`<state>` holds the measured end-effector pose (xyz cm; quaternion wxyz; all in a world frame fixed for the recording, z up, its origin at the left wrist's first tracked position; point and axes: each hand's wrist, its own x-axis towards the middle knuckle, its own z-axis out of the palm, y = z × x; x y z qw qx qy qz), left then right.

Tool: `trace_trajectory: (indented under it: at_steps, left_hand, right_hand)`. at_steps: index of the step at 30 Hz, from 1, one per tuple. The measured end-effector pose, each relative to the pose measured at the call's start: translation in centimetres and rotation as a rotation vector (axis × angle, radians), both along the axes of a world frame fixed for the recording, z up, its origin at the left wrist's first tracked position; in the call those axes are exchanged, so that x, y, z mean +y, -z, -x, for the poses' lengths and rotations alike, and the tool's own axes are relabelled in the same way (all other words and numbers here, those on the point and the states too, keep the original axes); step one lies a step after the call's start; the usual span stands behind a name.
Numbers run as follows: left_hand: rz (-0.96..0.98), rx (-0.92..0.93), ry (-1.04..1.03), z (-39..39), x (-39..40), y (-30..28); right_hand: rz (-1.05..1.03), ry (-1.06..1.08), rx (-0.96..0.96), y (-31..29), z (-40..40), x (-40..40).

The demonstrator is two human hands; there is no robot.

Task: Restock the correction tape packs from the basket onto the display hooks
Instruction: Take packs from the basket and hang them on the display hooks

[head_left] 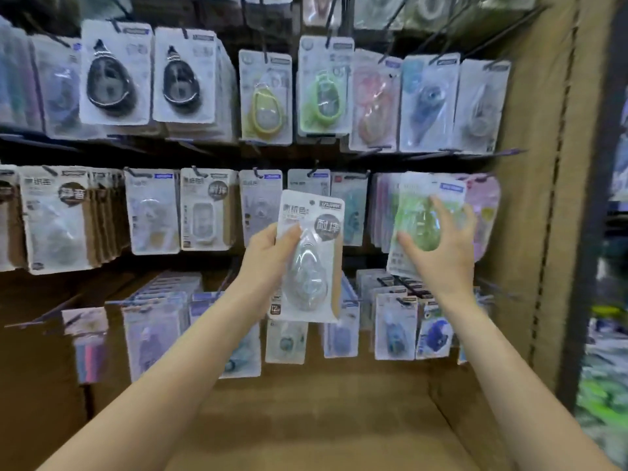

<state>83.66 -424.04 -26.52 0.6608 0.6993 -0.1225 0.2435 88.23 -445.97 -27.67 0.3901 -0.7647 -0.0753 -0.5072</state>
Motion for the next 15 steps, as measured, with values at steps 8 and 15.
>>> trace_trajectory:
  at_steps: [8,15]
  left_hand:
    - [0.113,0.154,0.005,-1.4,0.0,1.5]
    - [0.148,0.252,-0.015,-2.4,0.7,2.3]
  right_hand:
    - [0.180,0.034,0.238,-2.8,-3.9,-3.5]
    - [0.146,-0.005,0.115,-2.7,-3.5,-3.9]
